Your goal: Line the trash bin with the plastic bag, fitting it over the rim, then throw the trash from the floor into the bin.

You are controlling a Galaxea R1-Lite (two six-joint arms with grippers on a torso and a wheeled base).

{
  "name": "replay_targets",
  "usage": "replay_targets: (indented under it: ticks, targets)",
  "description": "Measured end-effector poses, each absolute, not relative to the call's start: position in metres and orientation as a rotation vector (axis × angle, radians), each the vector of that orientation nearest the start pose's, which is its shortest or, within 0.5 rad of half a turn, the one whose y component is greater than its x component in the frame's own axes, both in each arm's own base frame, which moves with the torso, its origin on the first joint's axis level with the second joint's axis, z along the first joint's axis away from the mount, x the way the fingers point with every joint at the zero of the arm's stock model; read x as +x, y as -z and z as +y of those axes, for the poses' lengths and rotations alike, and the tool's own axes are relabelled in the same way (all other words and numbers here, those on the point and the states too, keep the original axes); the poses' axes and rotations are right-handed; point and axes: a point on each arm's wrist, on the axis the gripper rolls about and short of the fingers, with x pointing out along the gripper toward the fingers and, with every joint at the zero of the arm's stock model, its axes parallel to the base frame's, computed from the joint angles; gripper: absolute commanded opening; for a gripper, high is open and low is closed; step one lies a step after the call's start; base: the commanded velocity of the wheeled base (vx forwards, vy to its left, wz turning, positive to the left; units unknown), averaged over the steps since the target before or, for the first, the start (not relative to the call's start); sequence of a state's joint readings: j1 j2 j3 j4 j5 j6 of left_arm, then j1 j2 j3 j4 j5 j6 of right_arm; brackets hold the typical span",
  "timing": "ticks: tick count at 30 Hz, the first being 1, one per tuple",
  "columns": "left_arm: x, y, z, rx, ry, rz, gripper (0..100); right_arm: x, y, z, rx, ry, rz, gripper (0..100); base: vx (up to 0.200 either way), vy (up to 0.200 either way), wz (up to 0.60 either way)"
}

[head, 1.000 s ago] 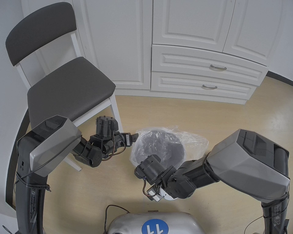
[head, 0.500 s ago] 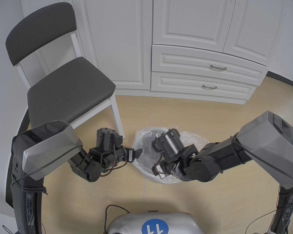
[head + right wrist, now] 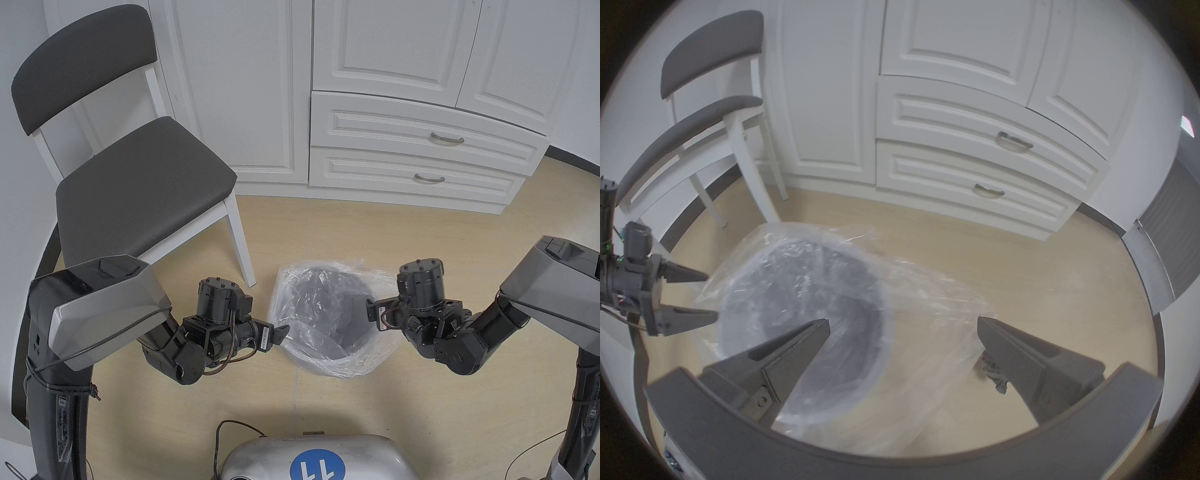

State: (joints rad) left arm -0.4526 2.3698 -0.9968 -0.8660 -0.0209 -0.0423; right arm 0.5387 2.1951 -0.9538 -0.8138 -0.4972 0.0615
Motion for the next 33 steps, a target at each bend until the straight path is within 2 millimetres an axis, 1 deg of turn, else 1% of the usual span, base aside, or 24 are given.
replay_targets:
  ticks: [5,10,15,22,27,31,33]
  targets:
    - [0.368,0.003,-0.174,0.135,0.485,0.527,100,0.355,-0.048,0.162,-0.153,0.029,0.300,100,0.000,0.000,0.00]
    - [0.364,0.012,-0.159,0.195,0.507,0.561,100,0.364,-0.020,0.138,-0.217,0.065,0.329,100,0.000,0.000,0.00]
    - [0.365,0.018,-0.148,0.195,0.526,0.589,100,0.372,0.000,0.128,-0.232,0.088,0.367,100,0.000,0.000,0.00]
    - [0.375,0.025,-0.138,0.187,0.503,0.618,100,0.385,0.017,0.118,-0.231,0.121,0.386,100,0.000,0.000,0.00]
    - [0.383,0.029,-0.136,0.182,0.488,0.614,100,0.390,0.029,0.116,-0.234,0.128,0.403,100,0.000,0.000,0.00]
    - [0.389,0.032,-0.135,0.178,0.472,0.608,100,0.393,0.042,0.118,-0.239,0.123,0.420,100,0.000,0.000,0.00]
    - [0.393,0.034,-0.132,0.185,0.441,0.602,100,0.394,0.048,0.119,-0.242,0.121,0.429,100,0.000,0.000,0.00]
